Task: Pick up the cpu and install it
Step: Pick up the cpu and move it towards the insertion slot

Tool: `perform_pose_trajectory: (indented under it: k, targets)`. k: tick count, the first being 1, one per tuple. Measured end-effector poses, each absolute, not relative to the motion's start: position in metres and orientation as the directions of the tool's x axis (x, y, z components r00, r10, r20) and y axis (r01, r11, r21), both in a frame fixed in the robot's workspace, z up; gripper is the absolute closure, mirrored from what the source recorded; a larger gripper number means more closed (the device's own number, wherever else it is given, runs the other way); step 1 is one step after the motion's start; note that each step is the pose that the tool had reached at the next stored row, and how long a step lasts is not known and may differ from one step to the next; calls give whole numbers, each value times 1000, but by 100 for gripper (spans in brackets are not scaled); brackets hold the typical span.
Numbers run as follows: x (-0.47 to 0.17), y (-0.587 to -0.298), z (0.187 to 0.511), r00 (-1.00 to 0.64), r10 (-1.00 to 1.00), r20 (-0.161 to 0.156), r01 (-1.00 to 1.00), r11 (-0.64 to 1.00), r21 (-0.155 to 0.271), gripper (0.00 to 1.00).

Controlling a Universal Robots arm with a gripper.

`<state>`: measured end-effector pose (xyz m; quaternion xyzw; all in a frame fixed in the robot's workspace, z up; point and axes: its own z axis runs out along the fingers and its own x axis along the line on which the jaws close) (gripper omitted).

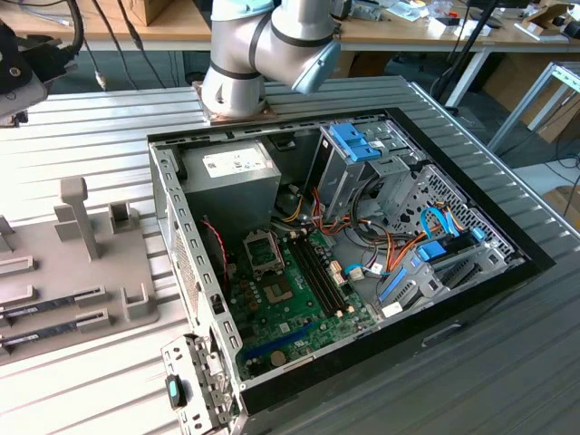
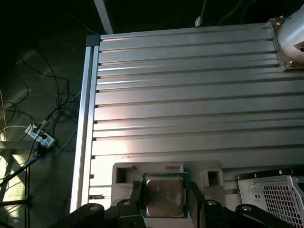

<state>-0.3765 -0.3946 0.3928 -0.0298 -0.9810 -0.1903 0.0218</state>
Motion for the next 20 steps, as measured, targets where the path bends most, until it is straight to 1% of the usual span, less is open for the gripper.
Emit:
perform_pose_trajectory:
  k: [1,2,3,4,12,13,16,18,19,20]
  targets:
    - [-375,-395,392,-997,48,56,67,913,402,53]
    - [-365,-395,392,-997,48,58,68,911,407,53]
    - [-354,-395,391,-997,49,59,68,916,395,53]
    - [-353,-395,391,-997,51,58,68,928,367,53]
    - [-346,-395,391,-997,59,50,69,973,219,53]
    - [-345,-395,391,-997,61,48,69,980,188,53]
    - [-342,-395,391,-997,63,45,68,989,132,53]
    - [-338,-395,391,-997,63,45,68,993,102,53]
    - [-326,-395,390,-997,64,46,68,994,87,53]
    - [-315,-396,388,-997,64,50,68,994,86,53]
